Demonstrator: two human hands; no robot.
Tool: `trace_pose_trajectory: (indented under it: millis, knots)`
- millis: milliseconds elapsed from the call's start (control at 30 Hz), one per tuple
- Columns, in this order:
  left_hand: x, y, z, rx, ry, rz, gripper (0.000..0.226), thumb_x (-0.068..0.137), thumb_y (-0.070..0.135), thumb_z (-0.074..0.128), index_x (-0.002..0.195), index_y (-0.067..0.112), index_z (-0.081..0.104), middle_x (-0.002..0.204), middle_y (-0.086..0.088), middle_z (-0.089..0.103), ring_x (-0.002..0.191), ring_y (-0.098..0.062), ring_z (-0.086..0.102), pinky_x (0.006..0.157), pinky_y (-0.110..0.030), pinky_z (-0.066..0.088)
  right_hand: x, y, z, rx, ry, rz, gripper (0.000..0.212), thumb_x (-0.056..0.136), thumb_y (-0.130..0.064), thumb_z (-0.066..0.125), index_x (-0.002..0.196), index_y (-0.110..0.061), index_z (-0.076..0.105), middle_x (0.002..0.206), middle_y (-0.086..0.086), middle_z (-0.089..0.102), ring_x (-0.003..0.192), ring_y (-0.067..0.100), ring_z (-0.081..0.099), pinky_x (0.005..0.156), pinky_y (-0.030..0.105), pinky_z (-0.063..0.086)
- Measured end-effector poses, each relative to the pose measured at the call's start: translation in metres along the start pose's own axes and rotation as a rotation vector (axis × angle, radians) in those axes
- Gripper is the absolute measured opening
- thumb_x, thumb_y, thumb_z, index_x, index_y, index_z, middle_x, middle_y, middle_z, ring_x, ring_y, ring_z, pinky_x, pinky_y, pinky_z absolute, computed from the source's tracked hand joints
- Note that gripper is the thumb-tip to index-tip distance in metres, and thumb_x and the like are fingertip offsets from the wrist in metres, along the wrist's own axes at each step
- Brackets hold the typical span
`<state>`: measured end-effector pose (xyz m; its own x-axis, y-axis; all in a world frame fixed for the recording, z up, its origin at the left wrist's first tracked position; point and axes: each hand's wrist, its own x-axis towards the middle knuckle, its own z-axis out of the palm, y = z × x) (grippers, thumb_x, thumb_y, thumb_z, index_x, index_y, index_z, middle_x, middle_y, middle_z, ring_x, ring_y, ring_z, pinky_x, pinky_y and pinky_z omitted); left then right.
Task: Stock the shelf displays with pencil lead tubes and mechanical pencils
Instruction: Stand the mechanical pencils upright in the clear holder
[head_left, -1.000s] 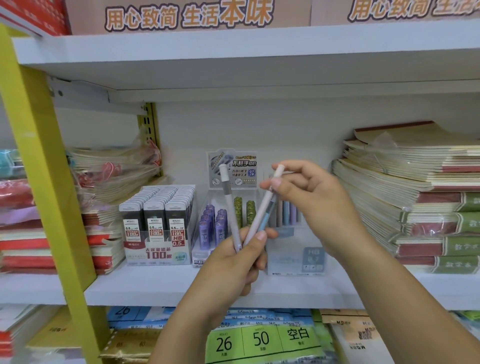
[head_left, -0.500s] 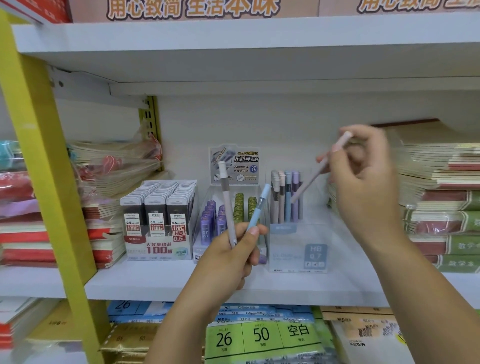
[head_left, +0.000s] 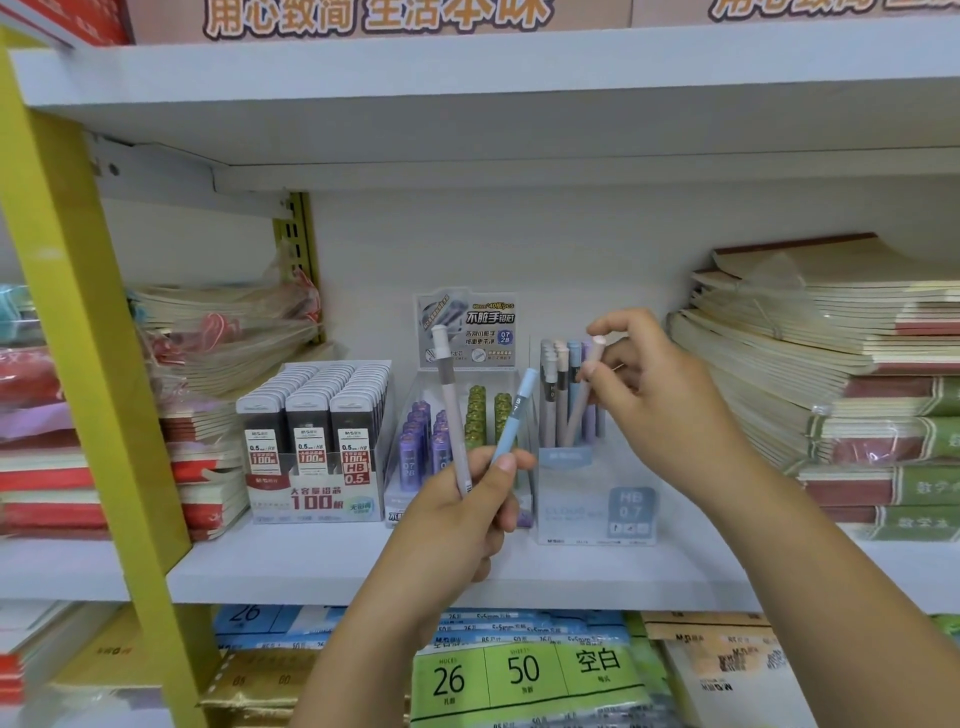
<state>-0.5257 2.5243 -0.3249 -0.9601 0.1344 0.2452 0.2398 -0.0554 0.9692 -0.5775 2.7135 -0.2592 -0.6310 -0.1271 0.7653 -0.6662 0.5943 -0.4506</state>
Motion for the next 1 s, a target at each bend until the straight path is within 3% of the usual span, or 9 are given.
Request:
trace_pose_trajectory:
  millis: [267, 400, 467, 633, 733, 800, 867, 1000]
  knots:
    - [0.001, 0.0, -0.001, 0.001, -0.003, 0.006, 0.025, 0.102, 0.039, 0.048, 0.099, 0.036, 0.073, 0.066, 0.004, 0.051, 0.045, -0.005, 0.032, 0.041, -0.017, 0.027, -0.001, 0.008, 0.008, 0.0, 0.039, -0.001, 0.024, 0.092, -0.02, 0.062, 0.101, -0.038, 0.048, 0.077, -0.009, 0.065, 0.074, 0.011, 0.066, 0.071, 0.042, 0.057]
    - [0.0, -0.001, -0.001, -0.003, -0.002, 0.008, 0.025, 0.102, 0.039, 0.049, 0.1, 0.035, 0.073, 0.066, 0.004, 0.051, 0.045, -0.006, 0.032, 0.041, -0.017, 0.028, 0.0, 0.009, 0.009, -0.019, -0.017, 0.016, 0.029, 0.091, -0.019, 0.062, 0.109, -0.042, 0.057, 0.084, -0.015, 0.067, 0.08, 0.001, 0.064, 0.076, 0.03, 0.055]
    - [0.0, 0.0, -0.001, -0.016, -0.005, 0.007, 0.025, 0.101, 0.039, 0.049, 0.1, 0.035, 0.073, 0.066, 0.005, 0.051, 0.046, -0.006, 0.032, 0.041, -0.017, 0.028, 0.001, 0.01, 0.01, -0.084, -0.05, 0.03, 0.03, 0.092, -0.016, 0.061, 0.116, -0.035, 0.061, 0.089, -0.017, 0.066, 0.083, 0.001, 0.062, 0.079, 0.029, 0.054]
    - [0.0, 0.002, 0.0, -0.046, -0.002, 0.005, 0.025, 0.102, 0.037, 0.049, 0.1, 0.034, 0.074, 0.065, 0.004, 0.051, 0.048, -0.008, 0.031, 0.042, -0.018, 0.027, 0.003, 0.005, 0.009, -0.195, -0.097, 0.027, 0.033, 0.096, -0.016, 0.054, 0.128, -0.023, 0.06, 0.117, -0.003, 0.066, 0.103, 0.012, 0.06, 0.088, 0.02, 0.042]
    - [-0.002, 0.004, 0.001, -0.05, -0.01, 0.013, 0.025, 0.101, 0.037, 0.049, 0.099, 0.034, 0.074, 0.065, 0.004, 0.051, 0.049, -0.008, 0.031, 0.042, -0.018, 0.027, 0.001, -0.005, 0.004, -0.206, -0.002, -0.04, 0.031, 0.097, -0.021, 0.052, 0.127, -0.02, 0.06, 0.115, -0.006, 0.06, 0.1, 0.008, 0.056, 0.084, 0.015, 0.038]
    - [-0.002, 0.006, 0.001, -0.04, -0.024, 0.026, 0.025, 0.101, 0.039, 0.049, 0.101, 0.034, 0.074, 0.065, 0.005, 0.051, 0.048, -0.007, 0.031, 0.042, -0.018, 0.027, 0.0, -0.016, -0.002, -0.137, 0.086, -0.045, 0.027, 0.096, -0.028, 0.052, 0.119, -0.026, 0.064, 0.105, -0.014, 0.063, 0.091, 0.001, 0.056, 0.075, 0.008, 0.038]
    - [-0.002, 0.007, 0.003, -0.035, -0.049, 0.037, 0.025, 0.1, 0.04, 0.049, 0.103, 0.034, 0.073, 0.064, 0.006, 0.049, 0.047, -0.007, 0.03, 0.042, -0.017, 0.026, -0.001, -0.028, -0.006, 0.039, 0.025, 0.007, 0.023, 0.091, -0.035, 0.057, 0.113, -0.037, 0.065, 0.092, -0.017, 0.07, 0.085, -0.001, 0.061, 0.073, 0.008, 0.044]
    - [-0.001, 0.009, 0.011, -0.032, -0.093, 0.042, 0.025, 0.096, 0.045, 0.051, 0.102, 0.035, 0.073, 0.061, 0.008, 0.042, 0.047, -0.007, 0.028, 0.041, -0.017, 0.024, -0.007, -0.042, 0.001, 0.363, -0.176, 0.132, 0.018, 0.089, -0.024, 0.065, 0.105, -0.033, 0.065, 0.081, -0.005, 0.075, 0.079, 0.019, 0.067, 0.071, 0.027, 0.051]
